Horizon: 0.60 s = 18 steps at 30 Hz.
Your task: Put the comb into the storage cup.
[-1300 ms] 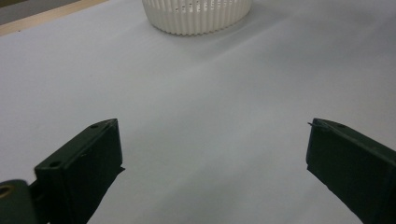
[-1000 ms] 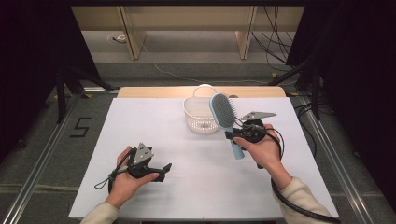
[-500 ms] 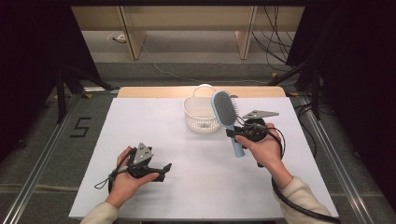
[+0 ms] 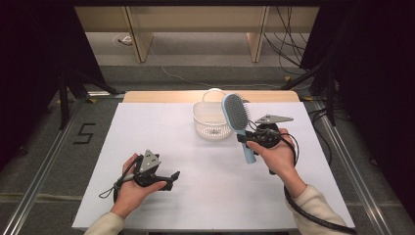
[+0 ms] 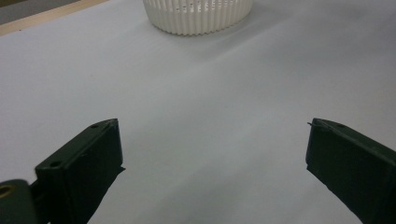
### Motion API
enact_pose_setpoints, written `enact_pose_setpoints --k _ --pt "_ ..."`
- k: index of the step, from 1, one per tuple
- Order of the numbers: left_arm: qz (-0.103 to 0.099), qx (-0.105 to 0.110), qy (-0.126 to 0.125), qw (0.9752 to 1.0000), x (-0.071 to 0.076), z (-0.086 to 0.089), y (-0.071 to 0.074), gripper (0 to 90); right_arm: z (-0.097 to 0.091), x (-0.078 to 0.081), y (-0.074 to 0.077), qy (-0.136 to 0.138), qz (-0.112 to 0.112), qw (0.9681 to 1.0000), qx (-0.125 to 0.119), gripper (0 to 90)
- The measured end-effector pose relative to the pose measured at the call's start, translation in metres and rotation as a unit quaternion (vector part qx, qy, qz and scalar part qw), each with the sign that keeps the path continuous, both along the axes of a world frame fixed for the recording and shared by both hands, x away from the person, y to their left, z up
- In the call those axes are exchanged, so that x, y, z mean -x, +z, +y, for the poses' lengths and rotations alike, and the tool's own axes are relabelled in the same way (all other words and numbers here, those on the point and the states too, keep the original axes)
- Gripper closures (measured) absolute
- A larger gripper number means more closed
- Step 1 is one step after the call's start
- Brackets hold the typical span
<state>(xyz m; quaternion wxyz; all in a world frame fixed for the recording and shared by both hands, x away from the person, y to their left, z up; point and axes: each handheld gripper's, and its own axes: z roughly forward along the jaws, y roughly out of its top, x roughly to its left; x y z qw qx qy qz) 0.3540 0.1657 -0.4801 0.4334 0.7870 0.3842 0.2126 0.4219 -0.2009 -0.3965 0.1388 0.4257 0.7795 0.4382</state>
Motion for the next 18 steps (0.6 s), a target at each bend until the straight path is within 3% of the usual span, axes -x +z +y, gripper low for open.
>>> enact_pose_setpoints --k 18 --pt "0.000 -0.001 0.001 1.0000 -0.0001 0.0004 0.0001 3.2 -0.0032 -0.0011 0.0035 -0.008 -0.014 0.9998 -0.013 70.8"
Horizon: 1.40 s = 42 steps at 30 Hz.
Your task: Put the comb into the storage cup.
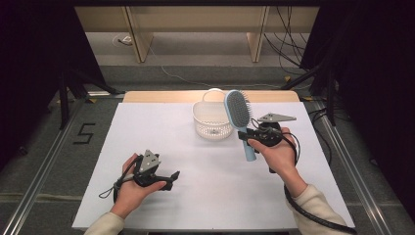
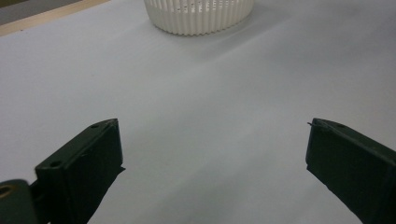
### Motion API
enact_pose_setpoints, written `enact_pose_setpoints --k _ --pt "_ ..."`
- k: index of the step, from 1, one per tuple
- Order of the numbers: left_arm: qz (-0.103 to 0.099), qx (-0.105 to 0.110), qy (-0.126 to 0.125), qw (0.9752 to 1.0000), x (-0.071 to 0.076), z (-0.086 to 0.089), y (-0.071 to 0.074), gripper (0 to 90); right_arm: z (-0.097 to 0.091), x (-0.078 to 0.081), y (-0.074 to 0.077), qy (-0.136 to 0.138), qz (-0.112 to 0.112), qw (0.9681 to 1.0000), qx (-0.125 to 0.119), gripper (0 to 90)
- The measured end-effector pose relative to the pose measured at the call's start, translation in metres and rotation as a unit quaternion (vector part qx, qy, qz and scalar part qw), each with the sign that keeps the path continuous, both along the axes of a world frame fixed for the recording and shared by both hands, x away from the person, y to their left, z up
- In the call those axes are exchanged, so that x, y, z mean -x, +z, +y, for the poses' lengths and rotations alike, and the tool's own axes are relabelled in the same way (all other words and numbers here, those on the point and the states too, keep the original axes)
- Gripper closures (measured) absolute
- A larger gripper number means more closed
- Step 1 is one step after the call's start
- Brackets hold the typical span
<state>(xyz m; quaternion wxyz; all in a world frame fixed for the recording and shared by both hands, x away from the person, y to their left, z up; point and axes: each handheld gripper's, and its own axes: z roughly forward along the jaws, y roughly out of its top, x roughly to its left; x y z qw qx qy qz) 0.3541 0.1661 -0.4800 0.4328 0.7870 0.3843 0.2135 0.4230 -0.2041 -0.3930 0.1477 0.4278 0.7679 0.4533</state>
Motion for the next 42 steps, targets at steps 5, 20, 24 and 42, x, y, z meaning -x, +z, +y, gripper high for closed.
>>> enact_pose_setpoints --k 5,20,24,42 --pt "0.000 0.000 -0.001 1.0000 0.0000 -0.0001 -0.0001 3.3 0.0000 0.0000 0.0015 -0.004 -0.007 1.0000 -0.004 70.8" --pt "0.000 0.000 0.000 1.0000 -0.0001 -0.0001 -0.0002 3.4 0.0007 -0.0009 0.0029 -0.005 -0.013 0.9999 -0.006 70.8" --pt "0.000 -0.001 -0.001 1.0000 -0.0001 -0.0002 -0.0003 3.4 0.0014 -0.0012 0.0030 -0.006 -0.014 0.9999 -0.007 70.8" --pt "0.000 0.000 0.000 1.0000 -0.0002 -0.0001 -0.0005 3.5 0.0030 -0.0045 0.0056 -0.007 -0.020 0.9997 -0.010 70.8"
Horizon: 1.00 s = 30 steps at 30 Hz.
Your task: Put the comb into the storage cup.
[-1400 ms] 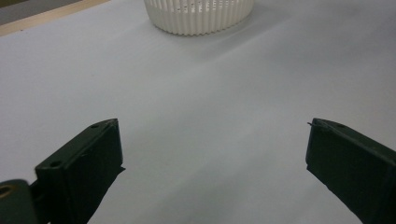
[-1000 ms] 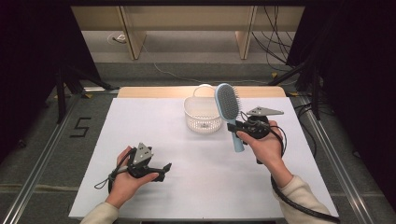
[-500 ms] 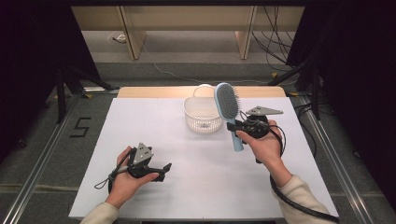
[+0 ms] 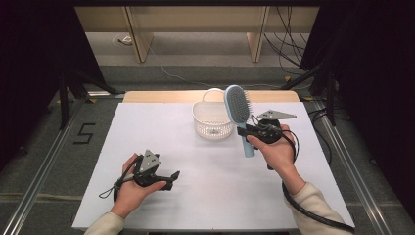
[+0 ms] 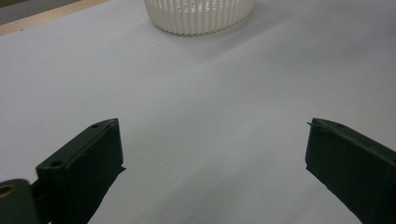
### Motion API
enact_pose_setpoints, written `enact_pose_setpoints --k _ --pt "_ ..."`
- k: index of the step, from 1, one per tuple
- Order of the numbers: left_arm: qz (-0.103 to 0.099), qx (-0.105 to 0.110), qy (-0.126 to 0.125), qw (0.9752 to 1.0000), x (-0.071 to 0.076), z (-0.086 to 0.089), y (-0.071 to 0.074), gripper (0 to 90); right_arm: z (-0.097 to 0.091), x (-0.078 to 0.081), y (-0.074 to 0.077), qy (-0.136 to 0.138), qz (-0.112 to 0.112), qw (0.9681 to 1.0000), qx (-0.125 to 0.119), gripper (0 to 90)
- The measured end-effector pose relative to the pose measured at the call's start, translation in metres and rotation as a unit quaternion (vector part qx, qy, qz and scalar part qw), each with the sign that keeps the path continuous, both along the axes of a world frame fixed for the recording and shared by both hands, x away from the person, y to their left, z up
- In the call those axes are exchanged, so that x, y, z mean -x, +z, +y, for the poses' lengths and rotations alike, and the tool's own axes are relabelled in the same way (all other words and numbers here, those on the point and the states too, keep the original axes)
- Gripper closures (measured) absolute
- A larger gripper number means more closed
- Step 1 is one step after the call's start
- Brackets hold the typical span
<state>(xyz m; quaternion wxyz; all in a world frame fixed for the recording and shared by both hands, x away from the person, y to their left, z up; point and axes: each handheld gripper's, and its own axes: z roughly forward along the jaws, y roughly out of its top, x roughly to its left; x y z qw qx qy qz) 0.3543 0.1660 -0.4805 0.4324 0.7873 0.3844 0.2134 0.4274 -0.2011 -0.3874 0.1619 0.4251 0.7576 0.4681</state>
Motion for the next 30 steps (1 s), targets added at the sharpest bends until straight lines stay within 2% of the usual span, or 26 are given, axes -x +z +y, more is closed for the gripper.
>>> enact_pose_setpoints --k 30 --pt "0.002 0.000 0.000 1.0000 -0.0003 -0.0005 -0.0005 3.7 0.0037 -0.0057 0.0029 -0.002 -0.013 0.9999 -0.006 70.8"
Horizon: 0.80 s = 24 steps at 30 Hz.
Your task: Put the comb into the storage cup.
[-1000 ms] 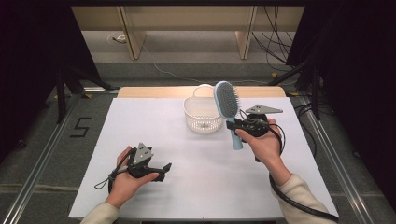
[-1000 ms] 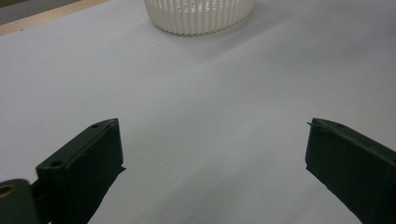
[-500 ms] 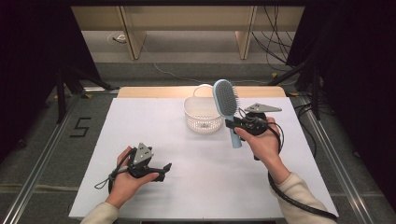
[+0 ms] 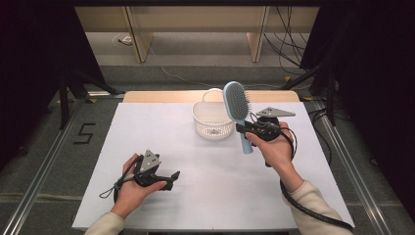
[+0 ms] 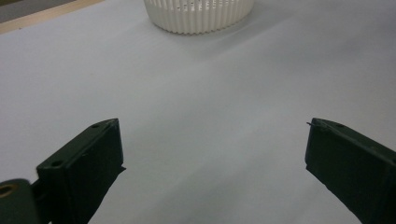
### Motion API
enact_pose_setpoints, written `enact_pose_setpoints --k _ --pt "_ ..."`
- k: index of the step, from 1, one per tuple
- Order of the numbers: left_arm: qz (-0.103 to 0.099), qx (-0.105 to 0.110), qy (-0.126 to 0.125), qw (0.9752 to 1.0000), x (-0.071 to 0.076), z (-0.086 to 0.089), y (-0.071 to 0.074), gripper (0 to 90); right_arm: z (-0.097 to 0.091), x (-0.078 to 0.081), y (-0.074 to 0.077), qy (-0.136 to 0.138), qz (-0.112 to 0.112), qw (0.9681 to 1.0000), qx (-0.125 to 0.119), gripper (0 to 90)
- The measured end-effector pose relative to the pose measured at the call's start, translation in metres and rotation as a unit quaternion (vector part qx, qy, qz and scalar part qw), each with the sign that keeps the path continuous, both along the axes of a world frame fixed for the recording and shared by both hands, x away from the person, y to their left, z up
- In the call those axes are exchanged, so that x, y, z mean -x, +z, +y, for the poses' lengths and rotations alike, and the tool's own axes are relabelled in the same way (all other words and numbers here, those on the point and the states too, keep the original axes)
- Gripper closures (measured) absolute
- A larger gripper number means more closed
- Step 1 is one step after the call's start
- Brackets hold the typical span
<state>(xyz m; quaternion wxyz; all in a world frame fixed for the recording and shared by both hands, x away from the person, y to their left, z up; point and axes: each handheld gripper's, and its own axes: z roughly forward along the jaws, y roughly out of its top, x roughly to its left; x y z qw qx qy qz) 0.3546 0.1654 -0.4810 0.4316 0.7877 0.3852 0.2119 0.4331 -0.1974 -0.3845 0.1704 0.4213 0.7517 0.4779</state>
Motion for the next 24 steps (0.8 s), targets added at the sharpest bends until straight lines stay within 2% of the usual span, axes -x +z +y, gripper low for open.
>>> enact_pose_setpoints --k 24 --pt "0.001 0.000 0.002 1.0000 -0.0004 -0.0001 -0.0003 3.8 0.0037 -0.0047 0.0028 -0.002 -0.007 0.9999 -0.009 70.8"
